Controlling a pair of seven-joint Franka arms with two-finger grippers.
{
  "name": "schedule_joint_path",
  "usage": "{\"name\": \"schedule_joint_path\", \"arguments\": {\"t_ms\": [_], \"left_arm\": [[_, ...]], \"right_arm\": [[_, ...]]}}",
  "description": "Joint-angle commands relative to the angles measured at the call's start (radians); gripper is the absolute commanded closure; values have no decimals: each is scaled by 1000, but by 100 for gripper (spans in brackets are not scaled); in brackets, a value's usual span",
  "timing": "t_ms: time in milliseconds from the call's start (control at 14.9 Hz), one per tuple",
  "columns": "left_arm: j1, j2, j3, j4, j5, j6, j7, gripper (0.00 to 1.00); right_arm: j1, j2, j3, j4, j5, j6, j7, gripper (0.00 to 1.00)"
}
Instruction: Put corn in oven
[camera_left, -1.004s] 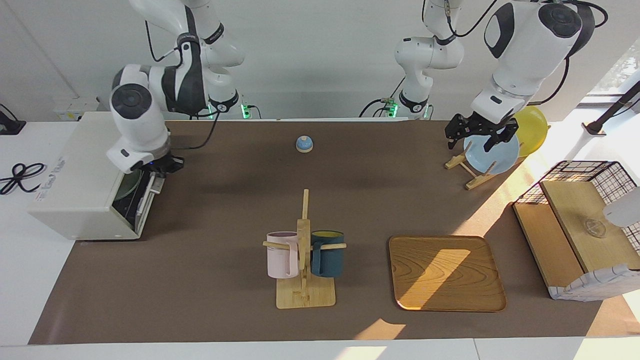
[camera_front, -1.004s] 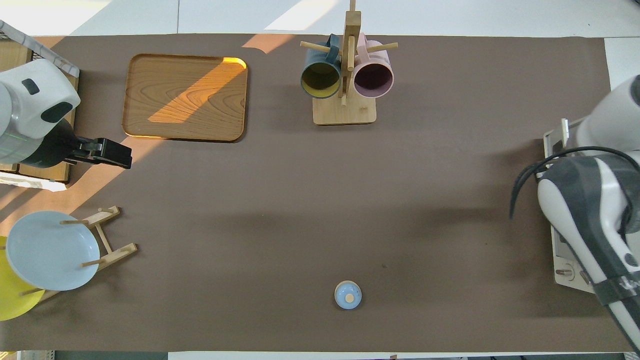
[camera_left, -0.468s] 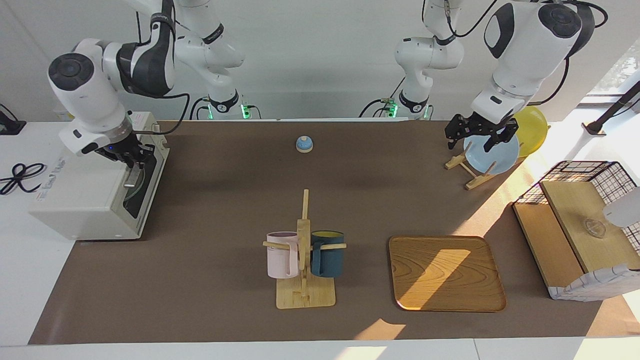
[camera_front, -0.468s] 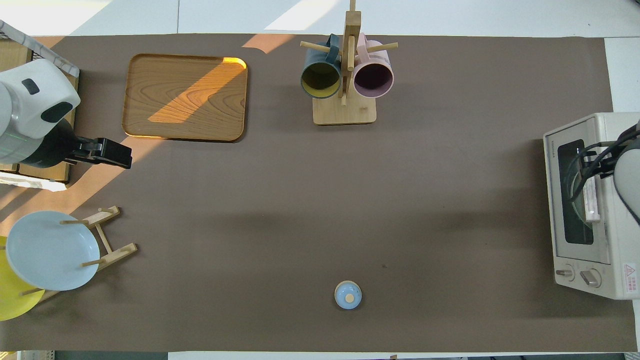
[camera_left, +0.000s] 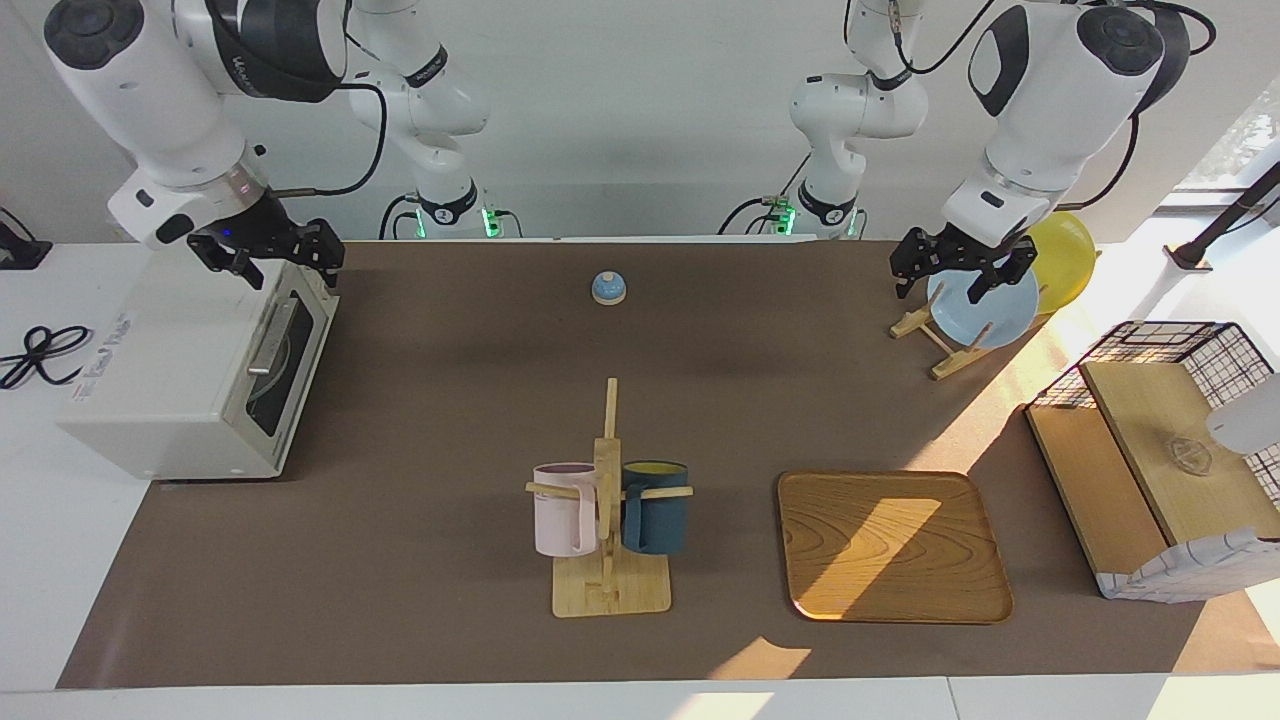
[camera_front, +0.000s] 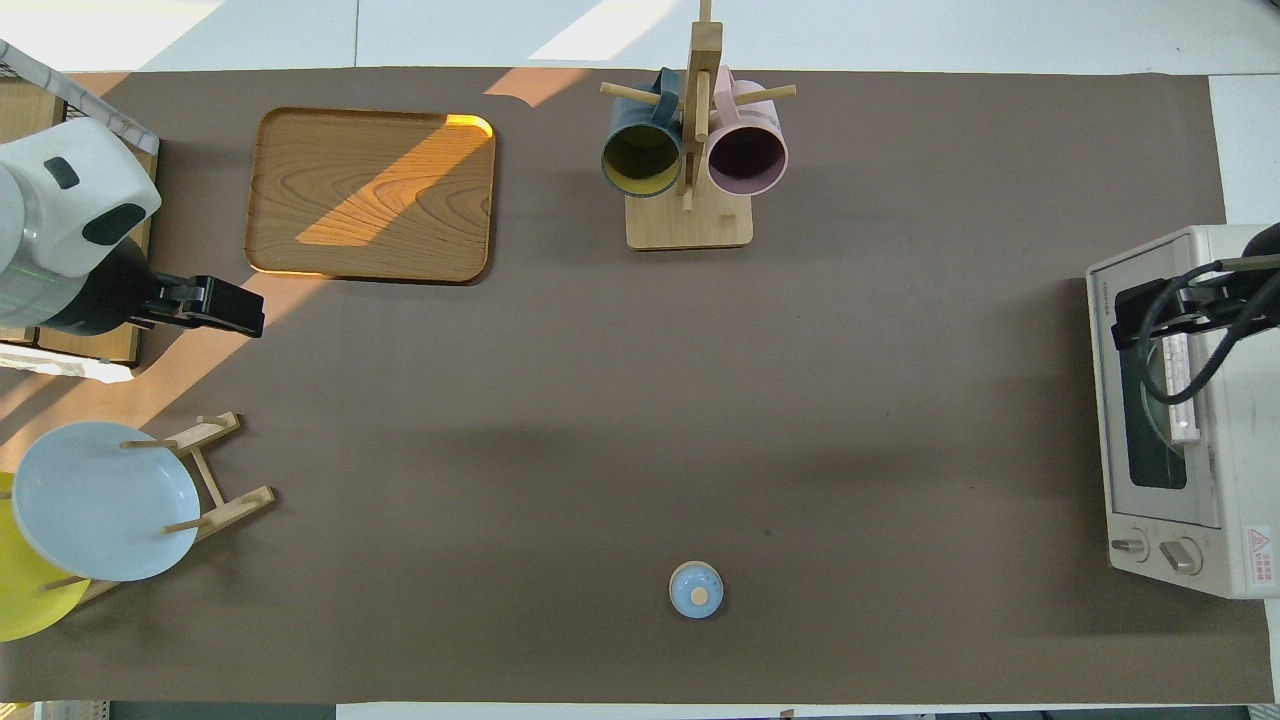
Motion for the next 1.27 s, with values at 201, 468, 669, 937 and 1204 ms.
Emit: {"name": "schedule_joint_path", "arguments": {"t_ms": [201, 468, 669, 937, 1204], "left_arm": [[-1, -8, 1, -6, 19, 8, 3, 0], [-1, -8, 3, -6, 19, 8, 3, 0], [-1, -8, 3, -6, 19, 8, 3, 0], [-1, -8, 3, -6, 19, 8, 3, 0], [-1, -8, 3, -6, 19, 8, 3, 0]], "right_arm": [[-5, 15, 19, 19, 77, -23, 53, 0], [-7, 20, 27, 25, 96, -34, 104, 0], [-7, 23, 25, 41, 71, -27, 86, 0], [71, 25, -44, 53, 50, -24, 63, 0], [121, 26, -93, 53, 54, -24, 59, 0]]}}
